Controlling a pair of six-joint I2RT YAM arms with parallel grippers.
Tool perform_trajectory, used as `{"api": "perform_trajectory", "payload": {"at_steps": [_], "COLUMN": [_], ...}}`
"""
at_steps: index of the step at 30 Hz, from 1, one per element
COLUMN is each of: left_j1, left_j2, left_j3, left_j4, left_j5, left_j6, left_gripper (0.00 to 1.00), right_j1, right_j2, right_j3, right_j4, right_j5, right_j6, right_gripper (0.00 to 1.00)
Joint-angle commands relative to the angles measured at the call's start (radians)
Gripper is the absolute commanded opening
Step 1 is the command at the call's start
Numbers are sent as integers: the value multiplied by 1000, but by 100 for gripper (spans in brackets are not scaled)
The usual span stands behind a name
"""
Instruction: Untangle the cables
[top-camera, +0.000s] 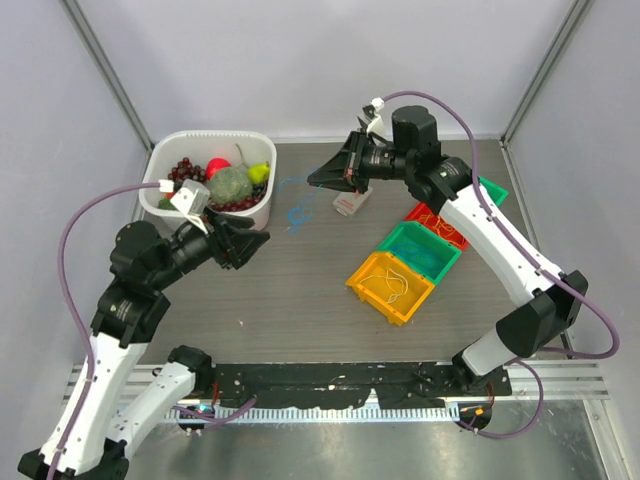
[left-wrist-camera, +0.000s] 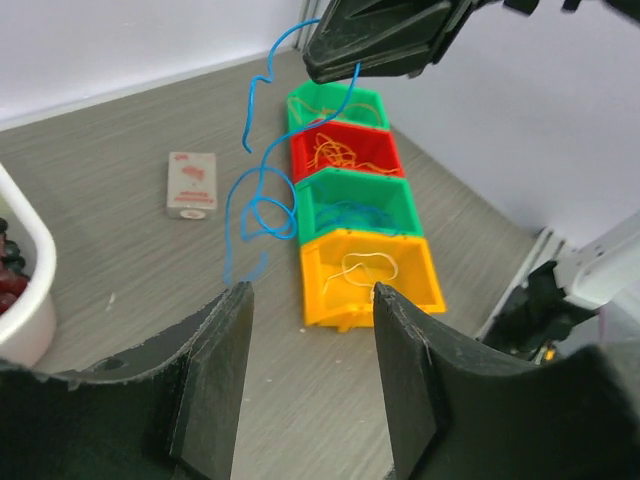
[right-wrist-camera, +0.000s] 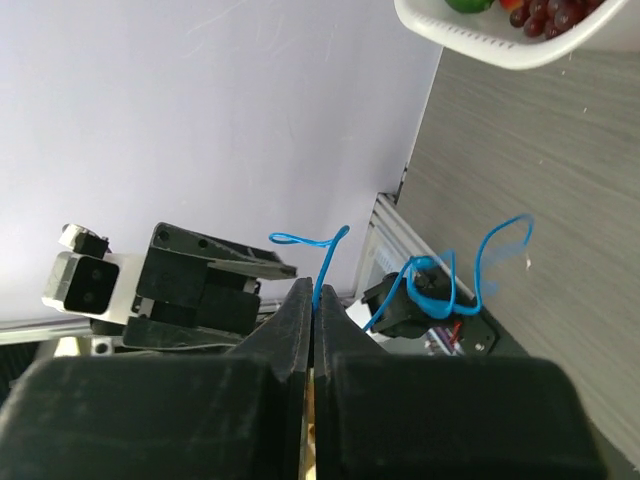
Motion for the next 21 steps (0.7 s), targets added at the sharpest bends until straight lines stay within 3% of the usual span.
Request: {"api": "perform_trajectory", "payload": {"at_steps": [1, 11, 21], "left_j1": [0, -11, -12], "left_j2": [48, 82, 85], "left_j3": [38, 23, -47], "left_j4": [30, 17, 103], "left_j5": [44, 68, 101], "left_j6": [202, 429, 586], "left_gripper": [55, 49, 53], "right_j1": [0, 2, 5], "right_j2": [10, 33, 59], "right_j3": [28, -24, -17], "right_j4": [7, 124, 174], "right_j5": [-49, -73, -104], "right_j6": [116, 252, 306], "right_gripper": [1, 1, 1]}}
